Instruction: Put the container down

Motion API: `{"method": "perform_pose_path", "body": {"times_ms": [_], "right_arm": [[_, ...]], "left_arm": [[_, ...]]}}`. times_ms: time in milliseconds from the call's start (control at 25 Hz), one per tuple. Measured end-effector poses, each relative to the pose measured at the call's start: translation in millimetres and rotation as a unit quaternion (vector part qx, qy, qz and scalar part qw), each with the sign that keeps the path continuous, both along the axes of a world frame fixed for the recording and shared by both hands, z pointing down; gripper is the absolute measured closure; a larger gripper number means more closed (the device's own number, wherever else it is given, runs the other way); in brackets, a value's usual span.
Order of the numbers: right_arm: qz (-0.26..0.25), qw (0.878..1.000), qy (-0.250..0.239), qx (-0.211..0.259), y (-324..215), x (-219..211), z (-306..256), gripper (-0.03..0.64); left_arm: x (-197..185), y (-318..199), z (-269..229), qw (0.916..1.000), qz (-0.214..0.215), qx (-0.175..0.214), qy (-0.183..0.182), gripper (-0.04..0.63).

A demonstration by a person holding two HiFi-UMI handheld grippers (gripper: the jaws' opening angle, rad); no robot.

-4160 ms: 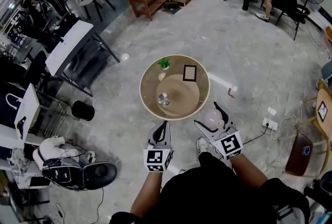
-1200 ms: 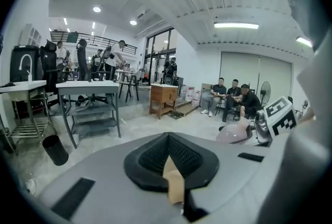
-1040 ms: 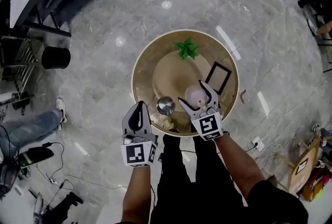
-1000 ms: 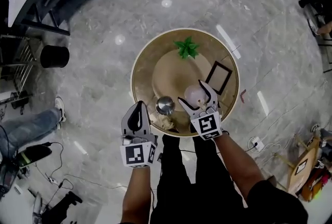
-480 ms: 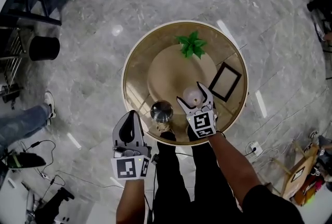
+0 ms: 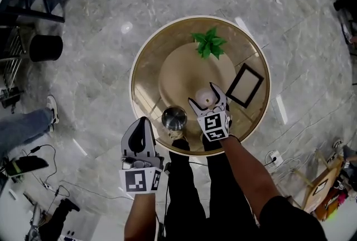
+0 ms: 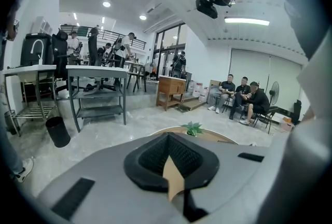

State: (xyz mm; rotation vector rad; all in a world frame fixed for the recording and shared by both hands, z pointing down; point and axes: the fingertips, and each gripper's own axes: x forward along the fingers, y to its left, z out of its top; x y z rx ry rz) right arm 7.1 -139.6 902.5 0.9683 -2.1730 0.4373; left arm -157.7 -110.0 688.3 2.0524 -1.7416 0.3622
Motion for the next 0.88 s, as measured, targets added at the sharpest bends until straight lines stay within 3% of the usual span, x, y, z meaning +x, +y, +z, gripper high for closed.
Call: {"method": "perform_pose_path", "body": {"times_ms": [480, 640, 880], "right_arm": [[0.008, 0.999, -0.018, 0.032, 4, 1, -19, 0.196], [0.0, 0.997, -0.044, 0.059, 14, -1, -77, 0.195], [-0.017, 0.987, -0.101, 0.121, 18, -3, -217, 0.195]], "left_arm": [[-2, 4, -12, 1.0, 0.005, 0.002, 0.004, 0.603], [2, 3, -41, 0.9999, 0.004, 0.013, 0.004, 0.603], [20, 3, -107, 0.9991, 0.017, 0.04, 0.004, 0.603]]}}
